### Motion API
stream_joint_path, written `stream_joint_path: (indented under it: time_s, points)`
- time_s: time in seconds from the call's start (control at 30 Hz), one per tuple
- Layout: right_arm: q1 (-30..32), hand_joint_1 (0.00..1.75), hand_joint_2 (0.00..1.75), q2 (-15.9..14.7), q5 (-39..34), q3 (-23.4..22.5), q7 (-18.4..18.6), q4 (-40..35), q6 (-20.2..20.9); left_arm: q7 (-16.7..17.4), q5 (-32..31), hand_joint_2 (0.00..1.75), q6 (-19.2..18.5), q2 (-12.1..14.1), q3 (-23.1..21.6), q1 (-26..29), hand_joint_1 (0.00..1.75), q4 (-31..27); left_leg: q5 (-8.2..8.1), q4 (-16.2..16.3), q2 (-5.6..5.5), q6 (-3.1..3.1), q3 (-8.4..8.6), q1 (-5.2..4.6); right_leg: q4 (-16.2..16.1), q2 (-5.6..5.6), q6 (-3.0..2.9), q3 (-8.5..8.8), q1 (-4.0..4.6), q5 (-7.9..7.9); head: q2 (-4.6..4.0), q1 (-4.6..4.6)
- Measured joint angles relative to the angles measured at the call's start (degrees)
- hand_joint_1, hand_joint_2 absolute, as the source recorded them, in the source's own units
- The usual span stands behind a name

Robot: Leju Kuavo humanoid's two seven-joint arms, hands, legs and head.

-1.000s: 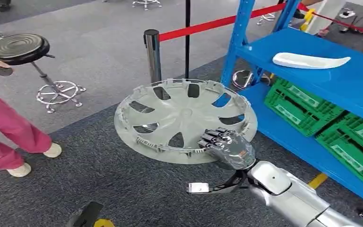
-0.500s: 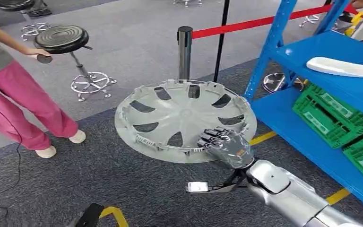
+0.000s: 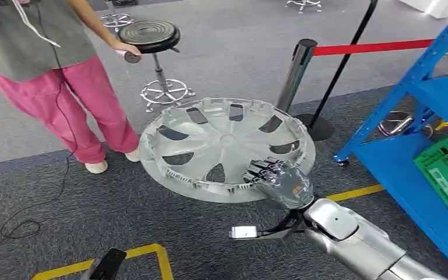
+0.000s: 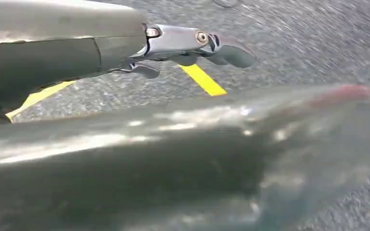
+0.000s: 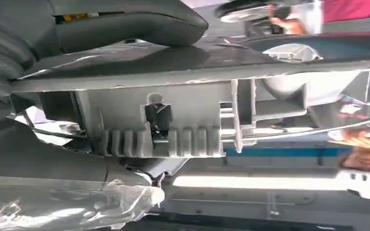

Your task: Take the parts from the cabinet and place them on the table.

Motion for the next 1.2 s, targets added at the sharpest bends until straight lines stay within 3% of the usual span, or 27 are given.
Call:
stream_joint_path:
  time_s: [0.03, 0.07, 0.17, 0.2, 0.23, 0.27, 0.33, 0.37, 0.4, 0.43, 0.5, 0.53, 0.57, 0.63, 0.7, 0.77, 0.8, 0.87, 0.9, 0.93, 1.0, 1.03, 1.07, 1.1, 1.17, 1.2]
  points:
    - [0.01, 1.75, 1.75, -0.04, 0.0, -0.02, 0.0, 0.02, 0.0, 0.0, -0.02, 0.0, 0.0, 0.02, 0.0, 0.02, 0.0, 0.0, -0.04, 0.14, -0.76, -0.42, -0.23, -0.13, -3.04, 3.53, 0.16, 1.45, -0.55, 0.12, 0.0, 0.02]
    - [0.01, 1.75, 1.75, -0.04, -0.02, -0.02, 0.02, 0.02, 0.0, 0.02, -0.02, 0.0, -0.02, 0.02, 0.02, -0.06, 0.0, 0.0, 0.08, 0.7, -1.44, -0.77, -0.71, -0.2, -4.61, 3.98, 0.03, 2.41, -0.86, -0.3, 0.0, -0.07]
    - [-0.01, 1.75, 1.75, -0.04, 0.02, 0.0, 0.0, 0.0, 0.0, 0.04, 0.0, 0.0, -0.02, 0.04, 0.11, 0.39, 0.0, 0.0, 0.92, 0.03, -3.28, -2.03, -1.39, 0.46, -3.88, 2.3, -0.79, 2.01, -0.08, -0.12, 0.0, -0.09]
    - [-0.02, 1.75, 1.75, -0.04, 0.02, 0.0, 0.0, 0.0, 0.02, 0.07, 0.0, 0.0, 0.0, 0.2, 0.15, 0.5, 0.0, 0.0, 0.59, 0.23, -2.42, -2.22, -1.59, 0.48, -4.36, 1.34, -1.42, 2.28, -0.42, 0.17, 0.0, -0.02]
    - [0.09, 1.75, 1.75, -0.04, 0.02, 0.0, 0.0, -0.02, 0.0, 0.09, 0.0, 0.0, 0.0, 0.13, 0.15, 0.49, 0.0, 0.0, -0.45, 1.58, 1.33, -2.49, -2.12, -0.16, -4.53, 0.66, -1.83, 2.4, -0.25, 0.21, 0.0, -0.42]
    - [0.09, 1.75, 1.75, -0.04, 0.0, -0.02, 0.02, -0.02, 0.0, 0.09, 0.0, 0.0, 0.0, 0.11, 0.15, 0.29, 0.0, 0.0, -2.58, 5.13, 3.56, -2.75, -3.88, -0.16, -4.55, -0.18, -2.14, 2.45, -0.04, 0.24, 0.0, -0.88]
    - [0.06, 1.75, 1.75, -0.11, 0.0, -0.18, 0.13, 0.0, 0.0, 0.09, -0.02, 0.0, -0.02, -0.02, 0.15, 0.09, 0.0, 0.0, -6.61, 14.51, 4.97, -2.93, -8.38, 0.02, -4.54, -1.93, -2.38, 2.45, 0.29, 0.1, 0.0, -0.79]
    - [0.07, 1.75, 1.75, -0.11, 0.0, -0.15, 0.13, -0.02, 0.0, 0.09, -0.04, 0.0, -0.06, -0.04, 0.15, 0.12, 0.0, 0.0, -7.55, 17.96, 5.01, -2.98, -10.04, 0.09, -4.54, -2.77, -2.43, 2.46, 0.38, 0.08, 0.0, -0.77]
    - [0.07, 1.75, 1.75, -0.11, 0.0, -0.07, 0.11, 0.0, 0.02, 0.15, -0.02, 0.0, -0.11, -0.04, 0.15, 0.22, 0.0, 0.0, -7.02, 18.32, 5.01, -2.98, -10.2, 0.11, -4.54, -3.61, -2.46, 2.49, 0.44, 0.05, 0.0, -0.79]
    - [0.08, 1.75, 1.75, -0.11, 0.0, -0.02, 0.04, 0.0, 0.02, 0.26, -0.04, 0.0, -0.13, -0.02, 0.15, 0.25, 0.0, 0.0, -5.42, 16.24, 5.02, -2.9, -9.14, 0.1, -4.54, -4.27, -2.45, 2.51, 0.47, 0.03, 0.0, -0.79]
    - [0.07, 1.75, 1.75, -0.11, 0.18, -0.02, -0.02, 0.0, 0.04, 0.46, -0.24, 0.0, -0.15, 0.04, 0.15, 0.19, 0.0, 0.0, -1.02, 7.0, 5.93, -2.59, -3.97, 0.02, -4.54, -5.68, -2.32, 2.68, 0.51, -0.13, 0.0, -0.79]
    - [0.06, 1.75, 1.75, -0.11, 0.22, -0.02, 0.04, 0.0, 0.04, 0.46, -0.46, 0.0, -0.15, 0.05, 0.15, 0.12, 0.0, 0.0, 0.27, 2.41, 8.52, -2.3, -1.13, -0.23, -4.54, -6.25, -2.11, 2.89, 0.64, -0.26, 0.0, -0.81]
    - [0.05, 1.75, 1.75, -0.13, 0.28, -0.07, 0.13, -0.02, 0.04, 0.46, -0.66, 0.0, -0.15, 0.04, 0.15, -0.09, 0.0, 0.0, -0.44, 0.23, 10.4, -2.07, -0.34, -1.04, -4.14, -6.78, -1.65, 2.76, 1.25, -0.65, 0.0, -0.96]
    - [0.05, 1.75, 1.75, -0.26, 0.52, -0.04, 0.33, 0.0, 0.07, 0.46, -0.85, 0.0, -0.35, 0.04, 0.15, -0.14, 0.0, 0.0, -0.29, 0.48, 8.85, -1.36, -0.66, -0.92, -4.67, -7.97, -1.34, 3.17, 1.29, -0.66, 0.0, -0.57]
    - [0.13, 1.75, 1.75, -0.26, 0.61, -0.02, 0.5, -0.02, 0.09, 0.57, -1.18, 0.0, -0.57, 0.09, 0.13, 0.0, 0.0, 0.0, 0.02, 0.08, 7.27, -0.56, -0.45, -0.79, -4.78, -9.21, -0.64, 3.56, 1.14, -1.03, 0.0, -0.61]
    - [0.22, 1.75, 1.75, -0.42, 0.7, -0.11, 0.77, -0.02, 0.09, 0.79, -1.31, 0.0, -0.77, 0.2, 0.15, -0.04, 0.0, 0.0, 0.12, -0.02, 6.17, 0.02, -0.38, -0.32, -1.06, -3.99, -0.25, 1.79, 0.75, -3.35, 0.0, -0.26]
    - [0.45, 1.75, 1.75, -0.7, 1.01, -0.11, 1.07, -0.02, 0.07, 0.9, -1.53, 0.0, -0.96, 0.17, 0.13, -0.21, 0.0, 0.0, 0.14, -0.02, 5.43, 0.32, -0.41, -0.3, 3.99, -2.72, -0.18, -0.65, 0.75, -5.74, 0.0, 0.0]
    - [1.0, 1.75, 1.75, -1.01, 1.88, -0.15, 1.62, -0.02, 0.0, 1.71, -2.38, 0.0, -1.22, -0.11, -0.18, -0.18, 0.0, 0.0, 0.11, -0.01, 3.86, 0.42, -0.37, -0.34, 12.78, -2.11, -0.02, -5.2, 0.8, -8.81, 0.0, 0.02]
    - [1.33, 1.75, 1.75, -1.12, 2.1, -0.17, 1.81, -0.02, 0.0, 1.86, -2.49, 0.0, -1.22, -0.2, -0.35, -0.06, 0.0, 0.0, 0.12, -0.01, 3.0, 0.41, -0.36, -0.33, 13.67, -2.06, -0.04, -6.01, 0.81, -8.41, 0.0, 0.07]
    - [1.56, 1.75, 1.75, -1.16, 2.36, -0.17, 1.95, -0.02, 0.0, 2.3, -2.65, 0.0, -1.22, -0.2, -0.5, 0.0, 0.0, 0.0, 0.15, 0.01, 2.13, 0.37, -0.35, -0.29, 12.02, -2.05, -0.06, -5.53, 0.76, -6.77, 0.0, 0.07]
    - [1.86, 1.75, 1.75, -1.16, 2.62, -0.17, 2.1, -0.02, 0.02, 2.73, -2.82, 0.0, -1.2, -0.11, -0.68, -0.02, 0.0, 0.0, 0.25, 0.1, 0.33, 0.11, -0.26, -0.09, 2.49, -1.22, -0.12, -1.15, 0.39, -1.44, 0.0, 0.04]
    - [1.97, 1.75, 1.75, -1.16, 2.8, -0.22, 2.23, 0.0, 0.0, 2.73, -2.86, 0.0, -1.2, -0.04, -0.72, -0.05, 0.0, 0.0, 0.22, 0.23, -0.55, -0.24, -0.33, -0.03, -2.93, 1.01, 0.13, 1.43, -0.09, 0.47, 0.0, 0.11]
    - [1.99, 1.75, 1.75, -1.16, 3.06, -0.24, 2.4, 0.02, 0.0, 2.73, -2.86, 0.0, -1.24, 0.18, -0.74, -0.14, 0.0, 0.0, 0.29, 0.59, -1.17, -0.74, -0.82, -0.29, -4.13, 3.84, 0.38, 2.33, -0.59, -0.49, 0.0, 0.09]
    - [2.05, 1.75, 1.75, -1.16, 3.23, -0.24, 2.47, 0.0, -0.02, 2.75, -2.93, 0.0, -1.44, 0.2, -0.79, -0.09, 0.0, 0.0, 0.61, 0.6, -1.65, -0.98, -1.2, -0.19, -4.02, 2.76, -0.1, 2.18, -0.46, -0.18, 0.0, -0.09]
    - [2.31, 1.75, 1.75, -1.11, 3.65, -0.24, 2.73, -0.02, -0.04, 2.78, -2.95, 0.0, -1.79, 0.24, -0.79, 0.16, 0.0, 0.0, 1.06, 0.14, -2.76, -1.66, -1.35, 0.17, -3.85, 1.76, -0.66, 2.13, 0.04, -0.1, 0.0, -0.02]
    - [2.31, 1.75, 1.75, -1.11, 3.72, -0.26, 2.89, -0.02, -0.04, 2.82, -2.95, 0.0, -1.92, 0.35, -0.79, 0.24, 0.0, 0.0, 1.12, 0.13, -3.43, -1.87, -1.46, 0.19, -4.06, 1.0, -1.06, 2.22, -0.15, 0.12, 0.0, -0.07]
